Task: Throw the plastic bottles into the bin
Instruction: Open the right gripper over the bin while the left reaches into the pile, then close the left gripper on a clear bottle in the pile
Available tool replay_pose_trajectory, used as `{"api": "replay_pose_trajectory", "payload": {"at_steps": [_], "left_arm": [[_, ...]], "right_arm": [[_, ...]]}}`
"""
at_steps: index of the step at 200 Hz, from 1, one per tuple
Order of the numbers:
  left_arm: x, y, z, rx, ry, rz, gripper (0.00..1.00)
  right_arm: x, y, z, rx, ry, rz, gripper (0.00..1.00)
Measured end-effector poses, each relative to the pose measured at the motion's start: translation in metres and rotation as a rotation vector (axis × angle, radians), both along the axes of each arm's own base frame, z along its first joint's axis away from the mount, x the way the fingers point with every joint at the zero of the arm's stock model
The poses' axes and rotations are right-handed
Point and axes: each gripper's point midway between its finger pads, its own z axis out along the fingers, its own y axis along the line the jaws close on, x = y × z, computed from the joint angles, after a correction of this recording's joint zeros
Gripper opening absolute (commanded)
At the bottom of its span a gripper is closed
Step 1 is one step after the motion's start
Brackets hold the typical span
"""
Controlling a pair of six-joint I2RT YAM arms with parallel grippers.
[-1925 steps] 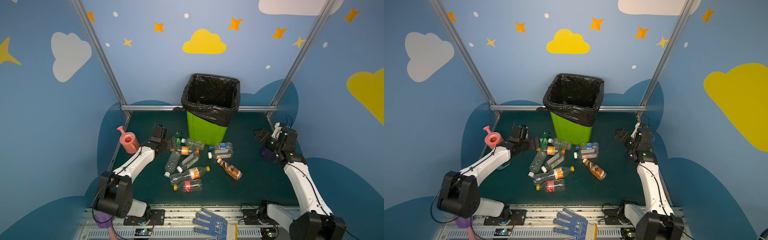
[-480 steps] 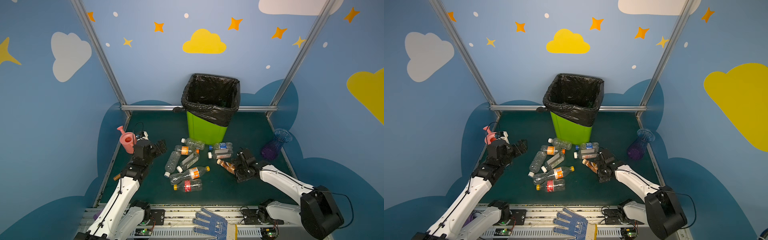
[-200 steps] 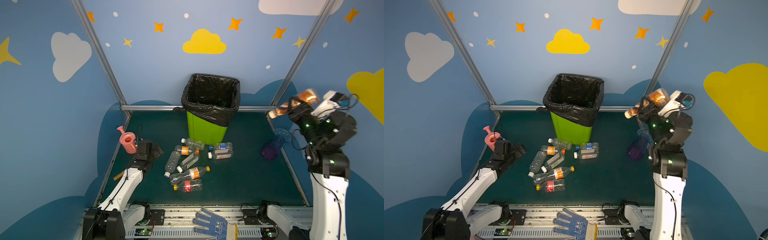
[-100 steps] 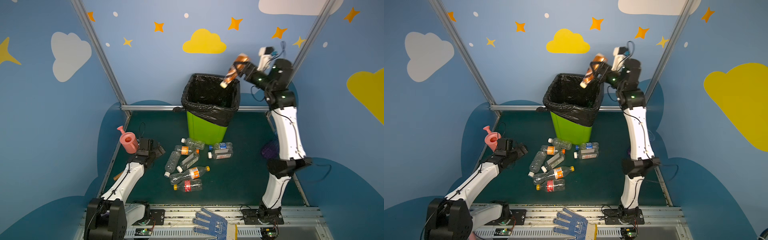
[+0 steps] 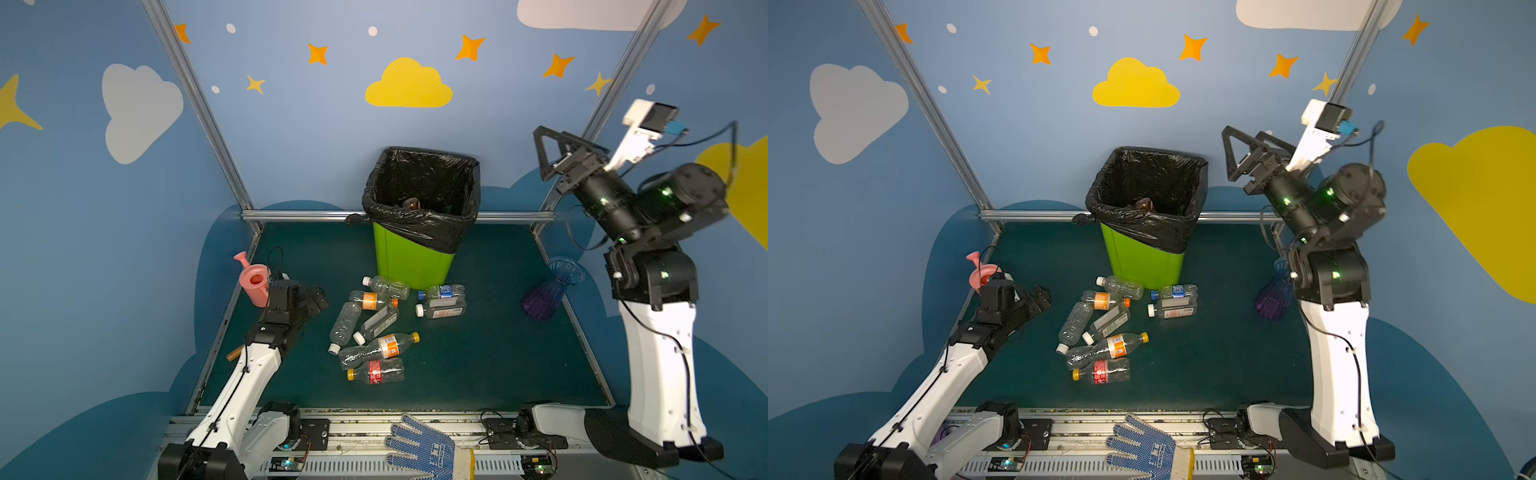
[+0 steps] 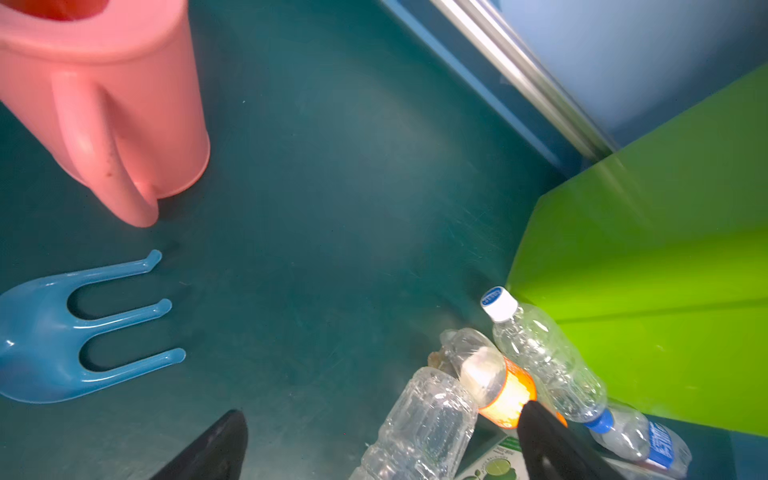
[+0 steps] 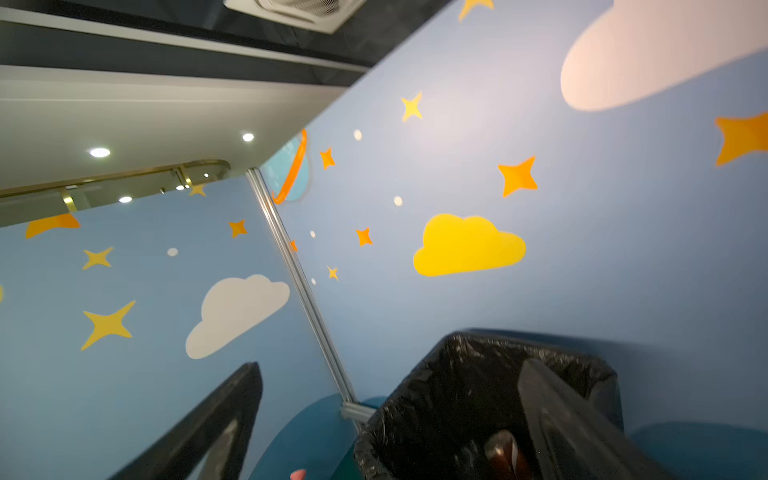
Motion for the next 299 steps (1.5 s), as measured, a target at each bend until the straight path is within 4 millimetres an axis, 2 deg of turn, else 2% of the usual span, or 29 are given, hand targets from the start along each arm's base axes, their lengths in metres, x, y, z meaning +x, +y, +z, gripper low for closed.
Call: {"api": "replay_pose_trajectory", "payload": {"at_steps": [15, 30, 41, 55, 67, 76, 95, 136, 165, 189, 201, 216, 254, 299], "left_arm": [[-0.006, -0.003, 0.001, 0.003, -0.010, -0.017, 1.00], [-0.013, -0.009, -0.001, 0.007, -0.010, -0.045, 1.00], [-0.019, -0.017, -0.003, 0.016, -0.007, -0.078, 1.00], [-0.027, -0.029, -0.002, 0.044, -0.009, -0.131, 1.00], [-0.033, -0.044, 0.001, 0.078, -0.020, -0.196, 1.00], [-0.039, -0.057, 0.002, 0.106, -0.029, -0.254, 1.00], [-0.052, -0.083, 0.001, 0.176, -0.027, -0.386, 1.00], [-0.077, -0.125, 0.002, 0.362, -0.018, -0.642, 1.00], [-0.088, -0.156, 0.001, 0.513, 0.006, -0.826, 1.00], [-0.102, -0.179, -0.010, 0.631, 0.053, -0.993, 1.00], [-0.111, -0.186, -0.018, 0.684, 0.088, -1.072, 0.99], [-0.122, -0.191, -0.027, 0.737, 0.134, -1.166, 0.99], [-0.147, -0.201, -0.044, 0.825, 0.249, -1.354, 0.95], [-0.164, -0.216, -0.073, 0.906, 0.382, -1.491, 0.89]], "right_arm": [[0.003, -0.008, -0.009, 0.014, -0.001, -0.013, 0.98], [0.031, -0.012, -0.048, 0.017, 0.100, -0.023, 0.98], [0.055, -0.015, -0.087, 0.021, 0.202, -0.032, 0.98], [0.083, -0.020, -0.150, 0.025, 0.359, -0.046, 0.98], [0.095, -0.025, -0.202, 0.034, 0.487, -0.059, 0.98], [0.098, -0.031, -0.232, 0.045, 0.556, -0.071, 0.98], [0.090, -0.045, -0.285, 0.073, 0.667, -0.105, 0.98], [0.053, -0.077, -0.354, 0.141, 0.776, -0.194, 0.98], [0.032, -0.094, -0.421, 0.196, 0.907, -0.254, 0.98], [0.013, -0.100, -0.472, 0.240, 1.016, -0.286, 0.98], [0.005, -0.102, -0.487, 0.257, 1.050, -0.297, 0.98], [0.000, -0.104, -0.495, 0.278, 1.067, -0.307, 0.98], [-0.002, -0.109, -0.494, 0.315, 1.059, -0.323, 0.98], [-0.001, -0.109, -0.497, 0.348, 1.082, -0.315, 0.98]]}}
